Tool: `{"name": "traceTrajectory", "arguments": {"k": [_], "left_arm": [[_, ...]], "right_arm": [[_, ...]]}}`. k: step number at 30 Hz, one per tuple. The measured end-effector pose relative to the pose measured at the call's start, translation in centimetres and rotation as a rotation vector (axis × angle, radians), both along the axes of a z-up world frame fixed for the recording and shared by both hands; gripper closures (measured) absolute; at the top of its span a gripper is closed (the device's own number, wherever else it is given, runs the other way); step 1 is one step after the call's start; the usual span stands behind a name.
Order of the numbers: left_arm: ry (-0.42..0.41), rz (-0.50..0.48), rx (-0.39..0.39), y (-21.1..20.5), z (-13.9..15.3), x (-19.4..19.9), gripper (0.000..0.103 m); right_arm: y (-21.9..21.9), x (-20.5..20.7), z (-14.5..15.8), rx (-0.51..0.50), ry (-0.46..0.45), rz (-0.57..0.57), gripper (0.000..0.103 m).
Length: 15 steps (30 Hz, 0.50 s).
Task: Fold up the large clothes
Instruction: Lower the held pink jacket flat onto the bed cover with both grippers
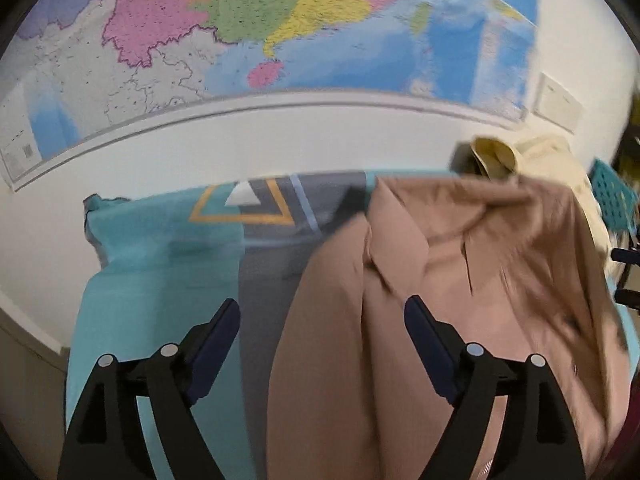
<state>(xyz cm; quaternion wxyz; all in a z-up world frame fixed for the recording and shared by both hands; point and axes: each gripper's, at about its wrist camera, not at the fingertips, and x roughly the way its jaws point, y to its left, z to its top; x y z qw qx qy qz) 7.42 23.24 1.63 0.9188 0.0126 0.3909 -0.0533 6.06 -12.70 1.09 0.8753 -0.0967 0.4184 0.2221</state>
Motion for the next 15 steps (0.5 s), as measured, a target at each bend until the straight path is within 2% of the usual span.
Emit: {"name": "traceTrajectory", "arguments": {"k": [2, 6, 8, 10, 11, 12, 13, 14, 15], "left_arm": [[0.016, -0.003, 0.012, 0.8, -1.1, -2.1, 0.021], [0.076, -0.04, -0.004, 3.0, -3.6, -5.9, 0.021], [0.097, -0.073, -0.015, 3.5, -4.8, -7.7, 0.015], [0.139, -0.12, -0.054, 3.5, -6.2, -8.9, 0.015], [0.166, -0.137, -0.057, 3.3, -7.0, -9.3, 0.015], [0.178, -0.135, -0.047, 3.1, -7.5, -9.5, 0.016], [0.194, -0.133, -0.038, 3.0, -8.0, -9.5, 0.023], [0.201, -0.136, -0.041, 2.9, -8.2, -9.5, 0.037], [0.202, -0.138, -0.052, 2.9, -8.1, -9.4, 0.044]], "right_arm": [[-0.9, -1.0, -2.0, -0.004, 0.07, -0.033, 0.011], [-4.5, -3.2, -4.5, 0.111, 0.227, -0.101, 0.011], [-5.3, -4.7, -5.0, 0.185, 0.246, -0.072, 0.014], [-5.4, -5.4, -5.2, 0.195, 0.237, -0.047, 0.056], [-5.5, -5.5, -5.3, 0.217, 0.255, -0.034, 0.098], [-6.3, -5.2, -4.8, 0.247, 0.26, -0.052, 0.1], [-6.9, -5.1, -3.8, 0.256, 0.225, -0.063, 0.1], [-7.4, -5.2, -2.7, 0.256, 0.191, -0.07, 0.1], [-8.7, -4.9, -0.8, 0.258, 0.134, -0.11, 0.1]]}}
